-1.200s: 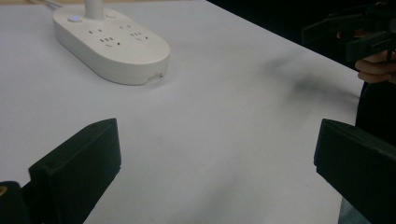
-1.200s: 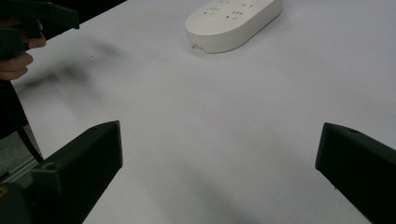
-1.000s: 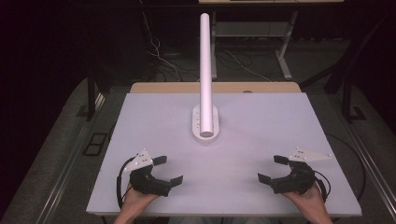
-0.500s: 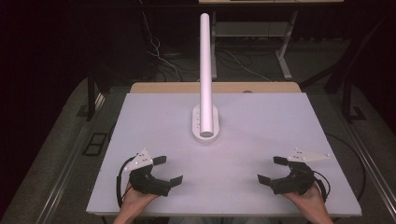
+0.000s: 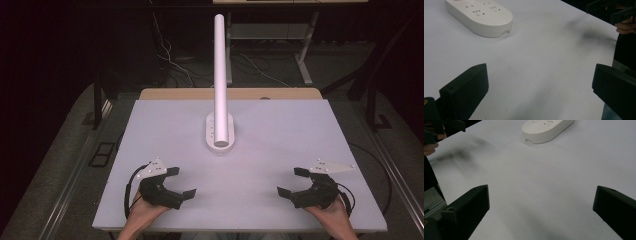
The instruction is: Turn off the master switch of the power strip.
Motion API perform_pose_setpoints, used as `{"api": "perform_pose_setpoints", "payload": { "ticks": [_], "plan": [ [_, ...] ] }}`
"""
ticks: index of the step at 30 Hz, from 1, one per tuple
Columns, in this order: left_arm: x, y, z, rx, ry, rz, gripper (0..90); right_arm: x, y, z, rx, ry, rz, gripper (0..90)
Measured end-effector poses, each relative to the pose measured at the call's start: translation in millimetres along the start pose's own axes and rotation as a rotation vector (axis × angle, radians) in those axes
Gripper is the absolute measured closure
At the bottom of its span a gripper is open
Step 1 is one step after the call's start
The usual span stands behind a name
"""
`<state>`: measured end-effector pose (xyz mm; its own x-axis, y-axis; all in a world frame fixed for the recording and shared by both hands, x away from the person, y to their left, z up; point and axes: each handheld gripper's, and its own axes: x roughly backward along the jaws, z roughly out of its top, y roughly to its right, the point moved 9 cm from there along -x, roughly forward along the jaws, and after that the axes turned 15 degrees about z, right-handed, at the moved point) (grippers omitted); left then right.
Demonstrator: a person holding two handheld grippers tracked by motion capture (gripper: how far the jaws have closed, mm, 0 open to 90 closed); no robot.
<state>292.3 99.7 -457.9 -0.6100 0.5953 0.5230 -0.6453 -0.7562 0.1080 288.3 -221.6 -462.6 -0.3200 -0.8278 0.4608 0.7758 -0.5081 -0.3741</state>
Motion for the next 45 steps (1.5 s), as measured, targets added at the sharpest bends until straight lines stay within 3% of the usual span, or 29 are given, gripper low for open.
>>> {"api": "perform_pose_setpoints", "payload": {
  "ticks": [19, 38, 45],
  "plan": [
    [-6.4, -2.2, 12.6, -0.041, -0.075, -0.025, 0.0, 1.6, 1.3, -0.4, -0.005, 0.004, -0.003, 0.1],
    [-15.8, -11.5, 44.4, -0.101, -0.124, -0.029, 0.4, 1.8, 2.3, 0.5, 0.002, 0.012, -0.007, 0.1],
    [-19.1, -16.6, 54.1, -0.103, -0.132, -0.023, 0.5, 1.4, 1.7, 0.4, 0.001, 0.009, -0.006, 0.1]
  ]
}}
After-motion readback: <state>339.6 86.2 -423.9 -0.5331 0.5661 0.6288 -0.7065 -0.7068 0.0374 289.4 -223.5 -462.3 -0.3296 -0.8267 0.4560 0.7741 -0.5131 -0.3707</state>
